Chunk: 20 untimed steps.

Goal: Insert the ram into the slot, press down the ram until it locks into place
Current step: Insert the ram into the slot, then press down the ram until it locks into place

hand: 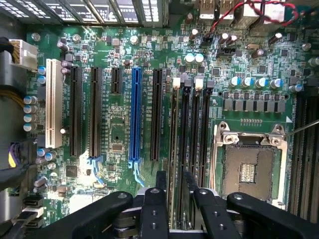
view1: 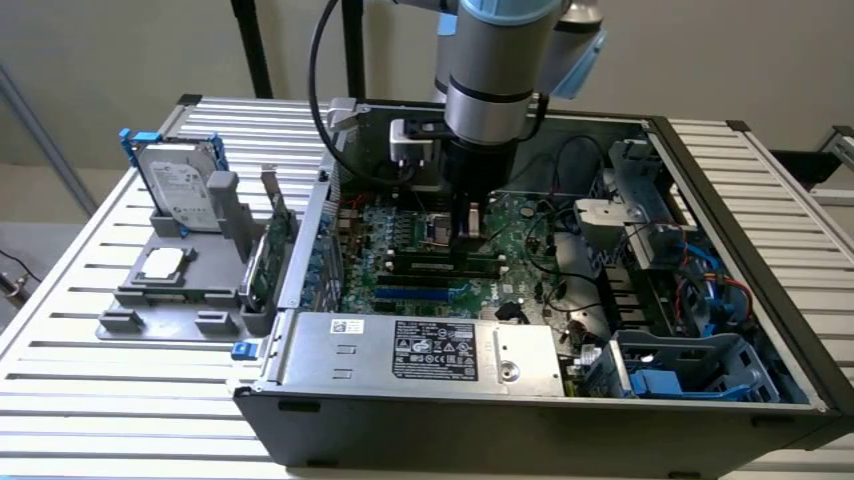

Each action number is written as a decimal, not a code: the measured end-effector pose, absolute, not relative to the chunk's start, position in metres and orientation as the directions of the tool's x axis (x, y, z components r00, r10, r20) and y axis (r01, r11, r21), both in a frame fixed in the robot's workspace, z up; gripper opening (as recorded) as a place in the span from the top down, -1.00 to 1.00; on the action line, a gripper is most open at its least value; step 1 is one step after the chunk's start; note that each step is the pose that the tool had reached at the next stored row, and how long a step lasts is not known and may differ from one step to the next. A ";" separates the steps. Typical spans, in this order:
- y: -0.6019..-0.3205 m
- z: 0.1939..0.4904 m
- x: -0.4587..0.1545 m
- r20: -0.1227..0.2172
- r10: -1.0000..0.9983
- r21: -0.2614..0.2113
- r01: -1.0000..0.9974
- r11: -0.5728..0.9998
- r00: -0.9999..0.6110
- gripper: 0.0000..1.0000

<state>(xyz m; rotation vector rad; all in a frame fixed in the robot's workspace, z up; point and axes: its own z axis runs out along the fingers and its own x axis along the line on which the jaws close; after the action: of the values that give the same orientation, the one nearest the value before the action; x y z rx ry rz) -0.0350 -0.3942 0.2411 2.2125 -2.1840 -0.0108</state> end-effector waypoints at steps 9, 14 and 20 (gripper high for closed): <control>-0.394 0.247 -0.036 0.007 -1.000 0.030 -0.999 -0.013 0.013 0.79; -0.394 0.247 -0.036 0.007 -1.000 0.030 -0.999 -0.013 0.013 0.79; -0.394 0.247 -0.036 0.007 -1.000 0.030 -0.999 -0.013 0.013 0.79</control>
<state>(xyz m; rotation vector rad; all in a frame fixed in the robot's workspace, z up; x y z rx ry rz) -0.0359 -0.3944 0.2471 2.2170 -2.1882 -0.0252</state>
